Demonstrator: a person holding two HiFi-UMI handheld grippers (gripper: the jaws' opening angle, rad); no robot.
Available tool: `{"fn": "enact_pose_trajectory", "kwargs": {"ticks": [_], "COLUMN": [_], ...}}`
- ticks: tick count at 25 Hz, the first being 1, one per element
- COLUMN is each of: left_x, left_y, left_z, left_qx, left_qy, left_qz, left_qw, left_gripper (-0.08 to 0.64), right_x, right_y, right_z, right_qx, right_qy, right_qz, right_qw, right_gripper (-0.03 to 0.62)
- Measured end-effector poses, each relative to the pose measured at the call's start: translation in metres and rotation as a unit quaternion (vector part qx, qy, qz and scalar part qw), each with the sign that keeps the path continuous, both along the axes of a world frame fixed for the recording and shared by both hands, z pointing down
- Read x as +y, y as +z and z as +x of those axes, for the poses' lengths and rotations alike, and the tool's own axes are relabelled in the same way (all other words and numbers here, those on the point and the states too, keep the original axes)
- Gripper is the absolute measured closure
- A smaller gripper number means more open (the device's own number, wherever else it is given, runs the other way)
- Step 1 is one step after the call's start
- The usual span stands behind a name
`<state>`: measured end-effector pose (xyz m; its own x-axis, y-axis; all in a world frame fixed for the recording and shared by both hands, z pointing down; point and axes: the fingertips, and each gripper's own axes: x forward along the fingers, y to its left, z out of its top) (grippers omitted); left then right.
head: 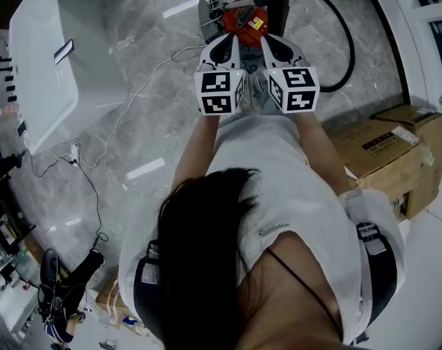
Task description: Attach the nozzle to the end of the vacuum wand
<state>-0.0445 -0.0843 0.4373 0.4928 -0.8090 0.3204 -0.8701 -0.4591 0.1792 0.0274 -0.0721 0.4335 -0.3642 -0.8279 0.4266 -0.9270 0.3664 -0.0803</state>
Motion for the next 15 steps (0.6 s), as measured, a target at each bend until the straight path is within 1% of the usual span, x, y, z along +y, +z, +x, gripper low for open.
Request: {"fn": "enact_pose_trajectory", "kwargs": {"ticks": [5, 15], "left_x": [0.004, 0.014], "left_y": [-0.001, 0.005], "left_z": [0.001, 0.001], "left_qx": [-0.004, -0.013], "left_qy": [-0.002, -0.006], "left_qz": [0.002, -0.006], "left_qw": [1.0000, 0.9999], "left_gripper": [0.558, 0.558], "right_x": [0.001, 0.011], "right_y": [0.000, 0.007], "right_z": [0.003, -0.004], "right_qx": [0.001, 0.005], "right_qy": [0.006, 0.000], "right_qz": [-0.003, -0.010], "right_qw": [1.000, 1.000], "right_gripper": [0.577, 0.577]}}
